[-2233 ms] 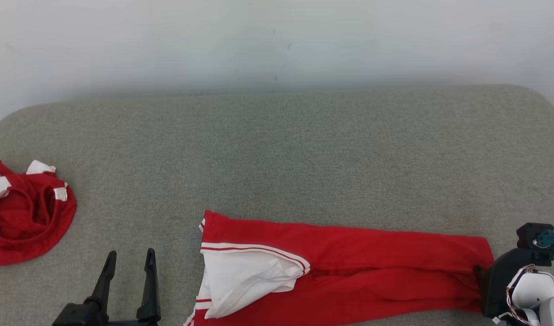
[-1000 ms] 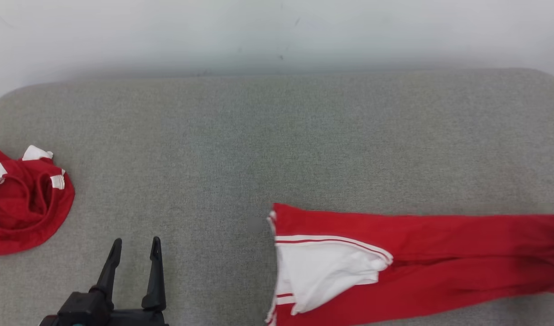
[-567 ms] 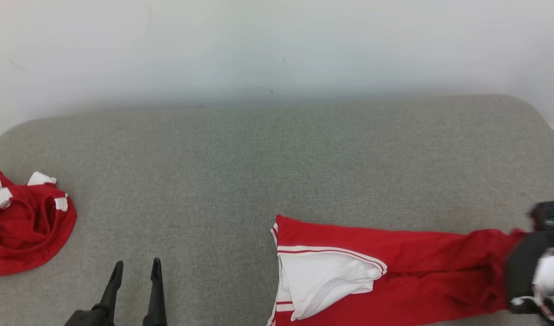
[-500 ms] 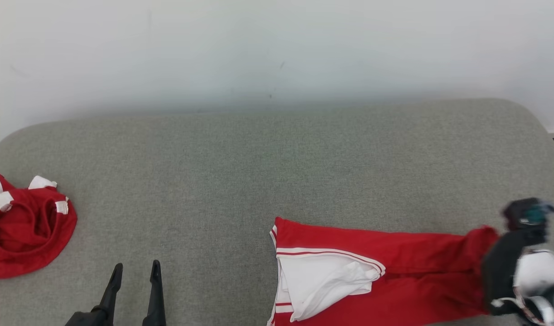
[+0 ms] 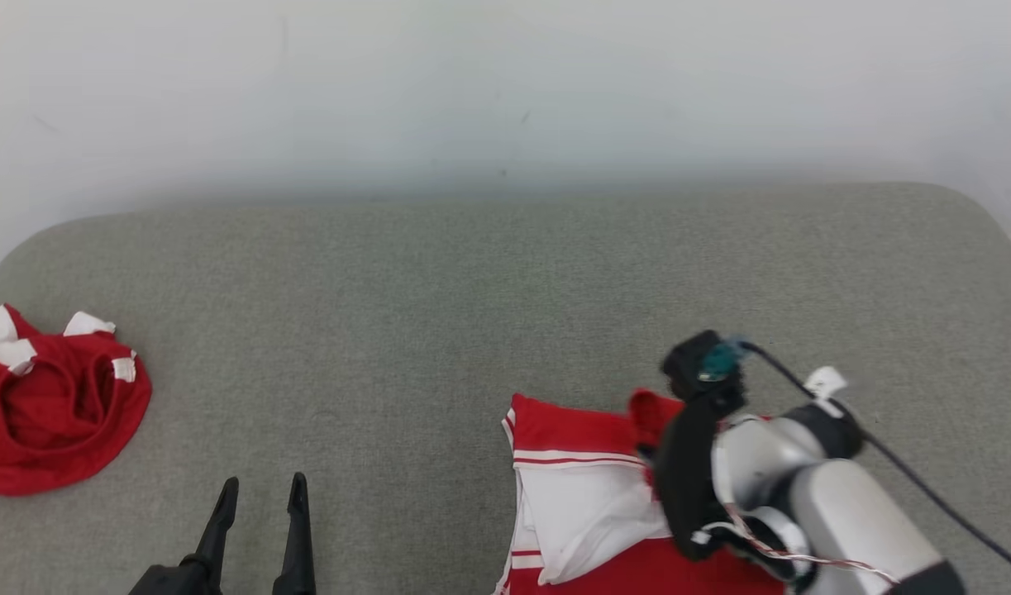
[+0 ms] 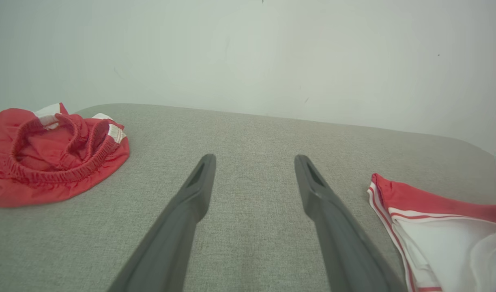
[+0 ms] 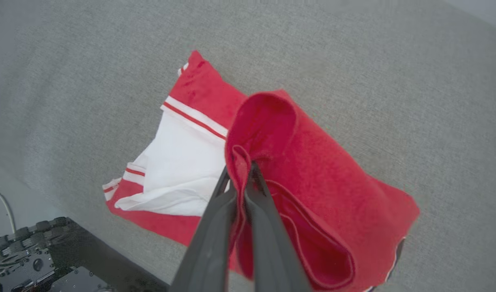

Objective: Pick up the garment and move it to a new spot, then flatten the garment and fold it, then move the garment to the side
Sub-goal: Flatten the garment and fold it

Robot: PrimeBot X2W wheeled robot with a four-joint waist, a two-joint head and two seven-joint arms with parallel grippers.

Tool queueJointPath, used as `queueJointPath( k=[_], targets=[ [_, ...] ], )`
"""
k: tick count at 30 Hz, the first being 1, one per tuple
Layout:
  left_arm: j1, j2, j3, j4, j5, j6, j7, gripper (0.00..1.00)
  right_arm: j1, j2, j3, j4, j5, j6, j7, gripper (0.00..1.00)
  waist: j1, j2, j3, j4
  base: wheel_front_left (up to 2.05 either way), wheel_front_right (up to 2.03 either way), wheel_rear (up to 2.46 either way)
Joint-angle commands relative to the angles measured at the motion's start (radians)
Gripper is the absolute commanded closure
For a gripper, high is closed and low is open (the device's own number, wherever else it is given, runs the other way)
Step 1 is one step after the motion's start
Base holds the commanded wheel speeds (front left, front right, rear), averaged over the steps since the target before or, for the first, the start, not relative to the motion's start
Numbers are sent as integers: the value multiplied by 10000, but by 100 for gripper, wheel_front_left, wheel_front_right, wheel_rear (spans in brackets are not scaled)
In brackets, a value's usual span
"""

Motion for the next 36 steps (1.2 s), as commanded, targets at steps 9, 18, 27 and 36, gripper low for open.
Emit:
queueJointPath(
  k=[9,18,27,36],
  targets=[
    [-350,1,-155,128,-114,6,-18,0,-1227,925,1346,1926,522,-29,-947,100,1,0,389,537,0,0,0],
    [-539,1,-150,162,-182,83,-16,0,-1911,1535,1568,3242,984,-29,-2420,0,1,0,544,623,0,0,0],
    [-257,-1,-6,144,-76,107,-16,0,-1305,1316,390,2713,1069,-29,-4795,0,1,0,142,252,0,0,0],
    [6,4,104,62,28,117,-16,0,516,450,-346,2445,343,-28,-5858,100,1,0,-128,-146,0,0,0]
  ],
)
